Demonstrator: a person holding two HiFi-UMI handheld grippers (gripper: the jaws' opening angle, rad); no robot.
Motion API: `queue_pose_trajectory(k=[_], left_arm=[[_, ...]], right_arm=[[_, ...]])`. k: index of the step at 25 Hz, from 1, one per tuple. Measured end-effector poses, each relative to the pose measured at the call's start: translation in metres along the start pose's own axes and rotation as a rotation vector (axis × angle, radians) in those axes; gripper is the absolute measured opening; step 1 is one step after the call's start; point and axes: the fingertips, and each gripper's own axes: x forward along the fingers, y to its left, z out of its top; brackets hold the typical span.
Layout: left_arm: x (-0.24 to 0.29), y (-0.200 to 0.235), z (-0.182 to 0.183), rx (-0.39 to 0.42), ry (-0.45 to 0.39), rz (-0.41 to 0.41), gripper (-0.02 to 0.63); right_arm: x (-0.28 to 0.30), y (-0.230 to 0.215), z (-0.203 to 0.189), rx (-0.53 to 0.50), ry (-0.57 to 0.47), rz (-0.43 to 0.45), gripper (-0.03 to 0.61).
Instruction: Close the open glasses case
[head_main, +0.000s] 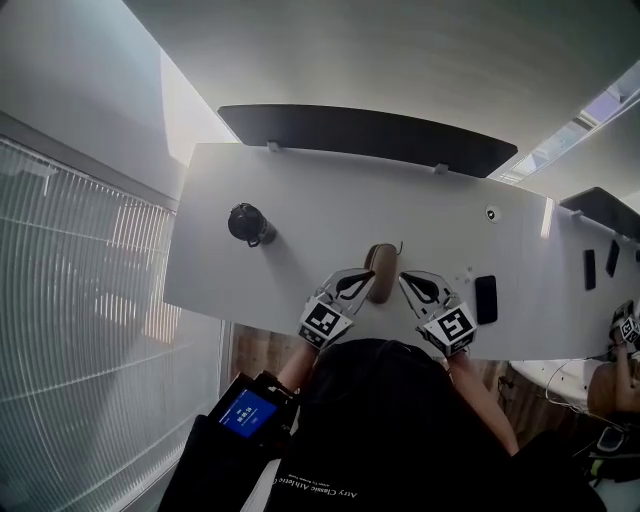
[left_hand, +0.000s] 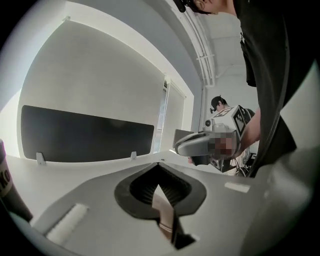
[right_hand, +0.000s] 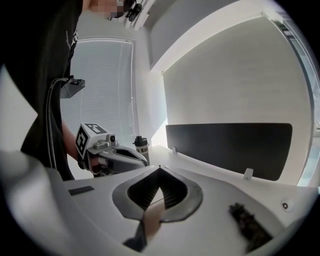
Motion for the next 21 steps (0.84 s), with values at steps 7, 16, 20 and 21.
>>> queue_pose_trajectory(k=[7, 16, 20, 21], left_arm=[[-0.015, -0.009, -0.017, -0.017, 0.034, 0.010, 0.008], [-0.020, -0.009, -0.031, -0.041, 0.059, 0.005, 0.008], [-0.032, -0.003, -0.037, -0.045, 0.078, 0.025, 0.008], [-0.034, -0.001, -0.038, -0.044, 0.083, 0.033, 0.008]], right_arm=[[-0.001, 0.006, -0.021, 0.020, 0.013, -0.009, 0.006], [0.005, 0.018, -0.032, 0.058, 0.075, -0.007, 0.006], [0.020, 0.028, -0.036, 0.055, 0.064, 0.047, 0.006], [0.024, 0.030, -0.037, 0.045, 0.060, 0.060, 0.006]])
